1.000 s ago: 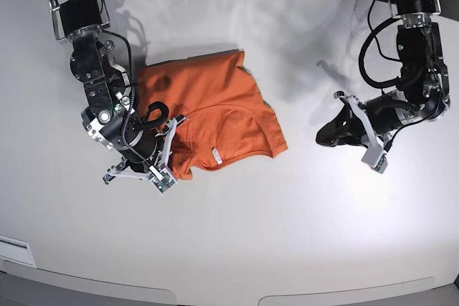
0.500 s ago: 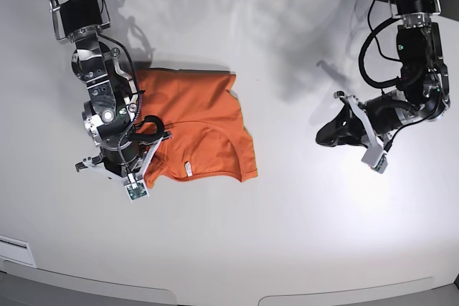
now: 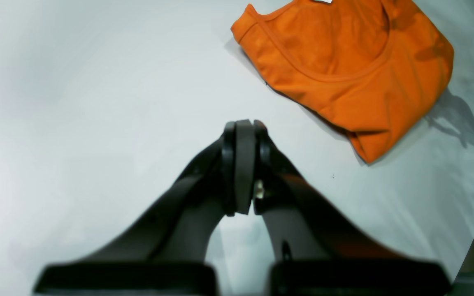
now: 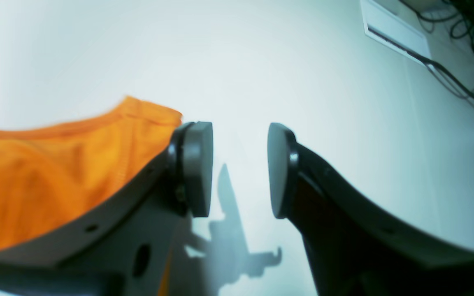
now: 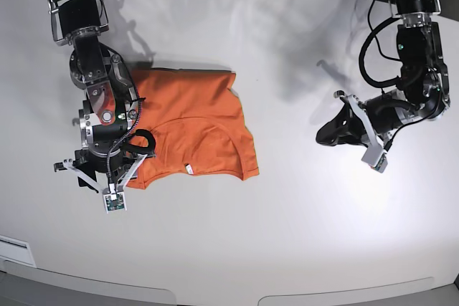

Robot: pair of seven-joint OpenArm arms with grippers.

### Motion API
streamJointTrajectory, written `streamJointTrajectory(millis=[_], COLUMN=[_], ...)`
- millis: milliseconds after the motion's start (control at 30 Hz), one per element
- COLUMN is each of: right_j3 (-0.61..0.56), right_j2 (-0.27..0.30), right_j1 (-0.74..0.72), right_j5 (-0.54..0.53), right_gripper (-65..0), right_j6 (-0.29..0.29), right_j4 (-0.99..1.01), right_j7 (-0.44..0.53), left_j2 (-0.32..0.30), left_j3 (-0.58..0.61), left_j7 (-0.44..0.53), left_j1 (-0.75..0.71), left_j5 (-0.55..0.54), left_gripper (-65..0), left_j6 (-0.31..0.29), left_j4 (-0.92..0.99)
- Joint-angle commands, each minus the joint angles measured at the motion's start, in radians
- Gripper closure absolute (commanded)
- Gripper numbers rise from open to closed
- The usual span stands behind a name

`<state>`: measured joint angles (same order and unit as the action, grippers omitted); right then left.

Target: Fold the T-shirt properly

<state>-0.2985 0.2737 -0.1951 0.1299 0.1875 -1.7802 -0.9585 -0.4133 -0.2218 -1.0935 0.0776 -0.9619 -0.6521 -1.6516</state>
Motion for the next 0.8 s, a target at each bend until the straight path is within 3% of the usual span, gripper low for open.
streamJointTrajectory(millis=[0,100,200,300,433,567,667,767], right_j3=[0.005,0.005,0.005,0.005,0.018,0.121,0.268,0.415], right_j2=[0.006,0.006,0.007,0.021,0.056,0.093,0.095,0.094], right_j1=[-0.024,-0.024,-0.024,-0.024,-0.021,0.015,0.077,0.154], right_j5=[-0.016,-0.125,-0.167,-0.222,-0.386,-0.632,-0.887,-1.182], right_gripper=[-23.3,-21.5,0.0,0.0,0.0,0.0,0.0,0.0], right_j6=[-0.025,-0.099,-0.132,-0.143,-0.248,-0.411,-0.601,-0.787], right_j4=[-0.032,-0.064,-0.075,-0.077,-0.095,-0.158,-0.202,-0.235], right_j7=[0.019,0.033,0.046,0.052,0.065,0.076,0.054,-0.054], left_j2=[-0.013,-0.013,-0.022,-0.042,-0.079,-0.105,-0.120,-0.140], left_j3=[-0.005,-0.005,-0.005,-0.005,-0.005,-0.005,-0.005,-0.005], left_j7=[0.023,0.021,-0.020,-0.073,-0.096,-0.167,-0.261,-0.303], left_j1=[0.017,0.017,0.018,0.021,0.023,0.019,0.019,0.019], left_j5=[-0.023,-0.028,-0.104,-0.233,-0.367,-0.439,-0.522,-0.522], left_gripper=[0.0,0.0,0.0,0.0,0.0,0.0,0.0,0.0], left_j6=[-0.011,-0.038,-0.046,-0.046,-0.046,-0.046,-0.046,-0.046], left_j4=[-0.018,-0.018,-0.018,-0.018,-0.018,-0.032,-0.066,-0.116])
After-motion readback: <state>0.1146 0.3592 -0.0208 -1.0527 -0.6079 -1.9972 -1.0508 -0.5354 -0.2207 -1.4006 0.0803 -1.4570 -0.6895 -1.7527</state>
